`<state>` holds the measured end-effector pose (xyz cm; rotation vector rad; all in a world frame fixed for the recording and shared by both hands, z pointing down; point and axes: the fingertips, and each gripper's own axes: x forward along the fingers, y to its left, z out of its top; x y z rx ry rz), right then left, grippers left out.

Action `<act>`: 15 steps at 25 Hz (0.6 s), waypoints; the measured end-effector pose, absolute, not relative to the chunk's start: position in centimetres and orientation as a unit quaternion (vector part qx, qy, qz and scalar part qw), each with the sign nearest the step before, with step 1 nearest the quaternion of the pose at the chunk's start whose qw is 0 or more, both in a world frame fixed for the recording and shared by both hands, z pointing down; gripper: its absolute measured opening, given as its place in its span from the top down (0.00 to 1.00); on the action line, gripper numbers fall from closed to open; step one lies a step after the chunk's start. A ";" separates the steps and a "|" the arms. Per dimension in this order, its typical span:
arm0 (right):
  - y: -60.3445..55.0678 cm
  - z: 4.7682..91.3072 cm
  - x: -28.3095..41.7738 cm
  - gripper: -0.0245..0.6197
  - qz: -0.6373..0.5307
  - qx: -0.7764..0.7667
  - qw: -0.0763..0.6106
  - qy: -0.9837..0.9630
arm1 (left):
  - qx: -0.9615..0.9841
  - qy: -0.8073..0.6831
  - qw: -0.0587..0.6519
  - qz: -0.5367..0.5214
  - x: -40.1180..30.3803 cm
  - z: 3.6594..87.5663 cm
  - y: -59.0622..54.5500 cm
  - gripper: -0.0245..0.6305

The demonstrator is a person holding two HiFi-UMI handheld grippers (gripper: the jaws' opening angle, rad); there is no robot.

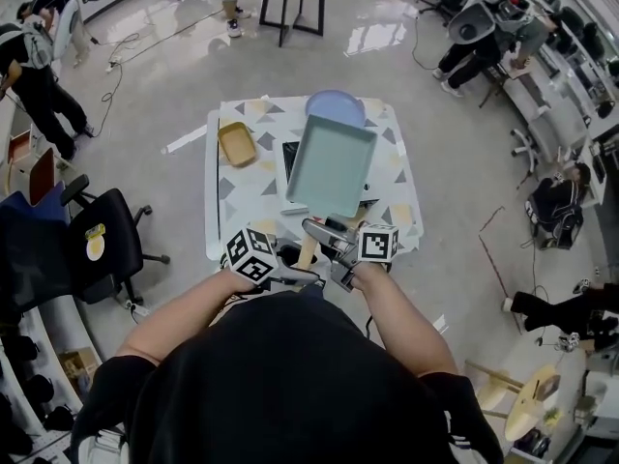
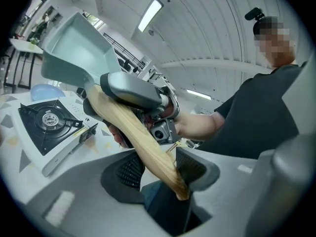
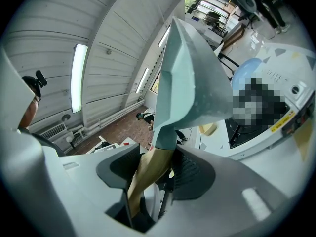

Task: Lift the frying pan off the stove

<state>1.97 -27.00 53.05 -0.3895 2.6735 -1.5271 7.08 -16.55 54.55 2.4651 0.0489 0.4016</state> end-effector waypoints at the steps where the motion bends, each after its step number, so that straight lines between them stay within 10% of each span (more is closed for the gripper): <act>1: -26.8 52.9 2.0 0.61 -0.491 -0.128 0.021 0.862 | 0.937 0.022 0.314 0.154 7.0 54.4 -16.3 0.66; 15: -23.8 51.8 2.3 0.61 -0.476 -0.152 0.037 0.865 | 0.941 0.056 0.291 0.165 6.8 53.5 -13.0 0.65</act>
